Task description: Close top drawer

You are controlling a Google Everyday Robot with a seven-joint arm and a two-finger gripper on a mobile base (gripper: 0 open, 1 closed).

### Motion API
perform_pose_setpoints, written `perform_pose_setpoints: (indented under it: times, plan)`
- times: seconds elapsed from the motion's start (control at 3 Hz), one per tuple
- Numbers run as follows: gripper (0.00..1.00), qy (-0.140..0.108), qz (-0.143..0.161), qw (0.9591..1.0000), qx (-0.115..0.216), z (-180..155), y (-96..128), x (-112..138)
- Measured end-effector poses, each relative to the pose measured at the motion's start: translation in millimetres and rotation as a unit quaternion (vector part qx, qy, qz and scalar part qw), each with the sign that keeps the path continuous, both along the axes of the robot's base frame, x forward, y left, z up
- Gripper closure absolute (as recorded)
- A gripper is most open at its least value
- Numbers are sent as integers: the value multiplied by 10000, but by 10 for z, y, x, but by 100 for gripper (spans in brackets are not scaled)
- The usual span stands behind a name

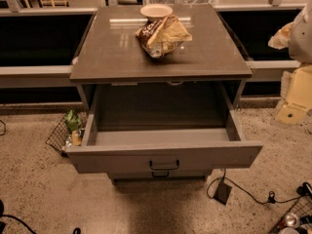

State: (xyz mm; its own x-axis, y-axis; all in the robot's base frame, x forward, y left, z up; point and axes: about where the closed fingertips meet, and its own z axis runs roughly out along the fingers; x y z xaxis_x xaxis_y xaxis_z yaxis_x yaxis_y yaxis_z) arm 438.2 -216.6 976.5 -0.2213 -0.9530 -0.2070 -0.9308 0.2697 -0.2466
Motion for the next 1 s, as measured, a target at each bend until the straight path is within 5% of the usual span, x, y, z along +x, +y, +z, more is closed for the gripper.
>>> perform_pose_setpoints:
  times: [0.33,0.67,1.0]
  plan:
    - [0,-20,12,10000,49,-27,20,0]
    - [0,97,99,9989,441,-333,153,-15]
    - [0,402,226,9915,1218,-952,461,-96]
